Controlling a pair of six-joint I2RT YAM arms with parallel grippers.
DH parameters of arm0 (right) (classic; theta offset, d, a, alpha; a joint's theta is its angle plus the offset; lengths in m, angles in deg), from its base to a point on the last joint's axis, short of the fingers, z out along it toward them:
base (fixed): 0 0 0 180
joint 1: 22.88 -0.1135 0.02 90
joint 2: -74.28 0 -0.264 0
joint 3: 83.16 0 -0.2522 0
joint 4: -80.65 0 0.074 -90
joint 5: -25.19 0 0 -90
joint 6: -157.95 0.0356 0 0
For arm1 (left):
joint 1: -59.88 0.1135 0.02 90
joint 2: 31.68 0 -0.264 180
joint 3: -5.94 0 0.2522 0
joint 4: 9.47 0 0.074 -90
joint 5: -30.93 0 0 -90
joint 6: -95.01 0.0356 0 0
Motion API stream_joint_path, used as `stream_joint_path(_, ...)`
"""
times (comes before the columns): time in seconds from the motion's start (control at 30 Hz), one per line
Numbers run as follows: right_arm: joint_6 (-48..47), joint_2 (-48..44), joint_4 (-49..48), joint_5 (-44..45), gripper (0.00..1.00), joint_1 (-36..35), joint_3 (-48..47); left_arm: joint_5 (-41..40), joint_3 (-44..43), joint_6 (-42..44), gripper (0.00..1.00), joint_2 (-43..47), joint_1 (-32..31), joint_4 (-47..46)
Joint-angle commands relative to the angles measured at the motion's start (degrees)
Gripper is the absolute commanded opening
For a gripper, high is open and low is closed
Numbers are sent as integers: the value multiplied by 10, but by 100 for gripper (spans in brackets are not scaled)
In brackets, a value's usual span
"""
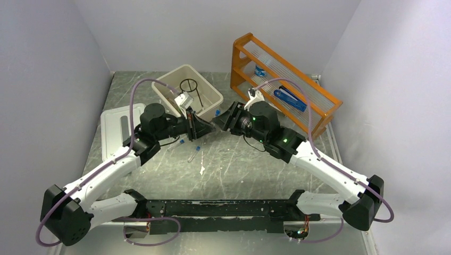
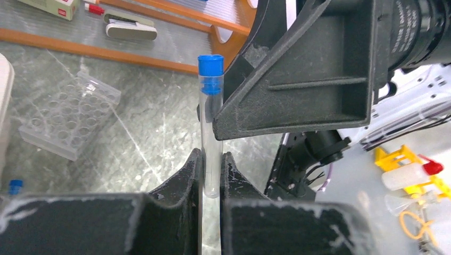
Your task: Organize the chemistry lab equipment
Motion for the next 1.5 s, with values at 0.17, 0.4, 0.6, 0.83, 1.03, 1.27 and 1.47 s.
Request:
stream_joint_path(0.17, -19, 6, 65, -44, 47, 28, -45, 17, -64, 141, 5, -8, -4, 152)
stream_joint_path(0.4, -21, 16, 53, -85, 49, 48, -48, 37, -62, 150, 5, -8, -4, 159)
stream_joint_path(0.6, -22, 29, 46, -134, 46, 58, -46, 42, -62, 146, 5, -12, -4, 152)
stream_joint_path(0.83, -22, 30, 24, -164, 24, 67, -32, 35, -65, 146, 5, -14, -4, 162)
stream_joint_path(1.03, -32, 35, 10, -185, 12, 73, -29, 18, -72, 139, 16, -17, -4, 173)
stream_joint_path(1.27, -117, 53, 22, -85, 12, 85, -40, -217, -98, 116, 80, -14, -3, 244)
stream_joint_path(1.47, -225, 92, -40, 69, 12, 85, -11, -311, -112, 98, 82, 10, -2, 277)
